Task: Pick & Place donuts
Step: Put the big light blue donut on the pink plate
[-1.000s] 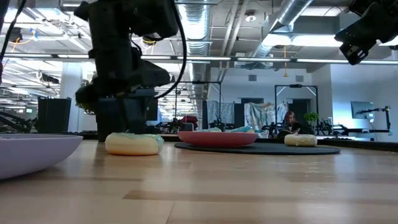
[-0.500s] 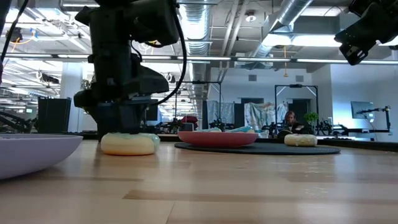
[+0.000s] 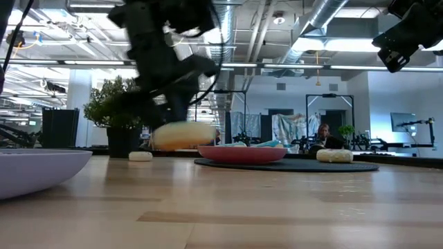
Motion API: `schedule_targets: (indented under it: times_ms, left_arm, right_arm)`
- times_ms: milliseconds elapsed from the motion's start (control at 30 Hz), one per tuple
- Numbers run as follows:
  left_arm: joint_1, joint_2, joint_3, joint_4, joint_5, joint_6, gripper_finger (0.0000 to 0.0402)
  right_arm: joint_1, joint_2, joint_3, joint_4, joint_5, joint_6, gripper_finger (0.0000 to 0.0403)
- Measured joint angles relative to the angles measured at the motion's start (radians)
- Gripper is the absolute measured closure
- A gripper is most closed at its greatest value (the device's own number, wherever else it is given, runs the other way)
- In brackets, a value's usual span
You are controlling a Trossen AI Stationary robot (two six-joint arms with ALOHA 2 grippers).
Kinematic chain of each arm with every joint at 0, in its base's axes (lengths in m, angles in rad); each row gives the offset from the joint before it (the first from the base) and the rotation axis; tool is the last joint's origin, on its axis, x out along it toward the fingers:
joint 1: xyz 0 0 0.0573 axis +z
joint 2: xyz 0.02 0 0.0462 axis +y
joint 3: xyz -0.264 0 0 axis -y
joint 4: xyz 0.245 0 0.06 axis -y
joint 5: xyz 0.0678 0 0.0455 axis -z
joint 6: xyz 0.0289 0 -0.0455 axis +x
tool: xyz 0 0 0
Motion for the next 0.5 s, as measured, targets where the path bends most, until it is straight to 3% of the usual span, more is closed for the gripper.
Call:
schedule_targets:
  times_ms: [233, 367, 500]
  left_arm:
    - [0.109, 0.0, 0.157, 0.124, -0.247, 0.232, 0.0239]
    - [0.182, 0.03, 0.22, 0.143, -0.249, 0.359, 0.0239]
    - [0.223, 0.125, 0.283, 0.103, -0.155, 0.411, 0.0239]
  right_arm:
    - [0.001, 0.0, 0.0, -0.001, -0.002, 0.0, 0.0403]
    - [0.001, 0.0, 0.0, -0.001, -0.002, 0.0, 0.0403]
    - [0.001, 0.0, 0.0, -0.001, -0.004, 0.0, 0.0403]
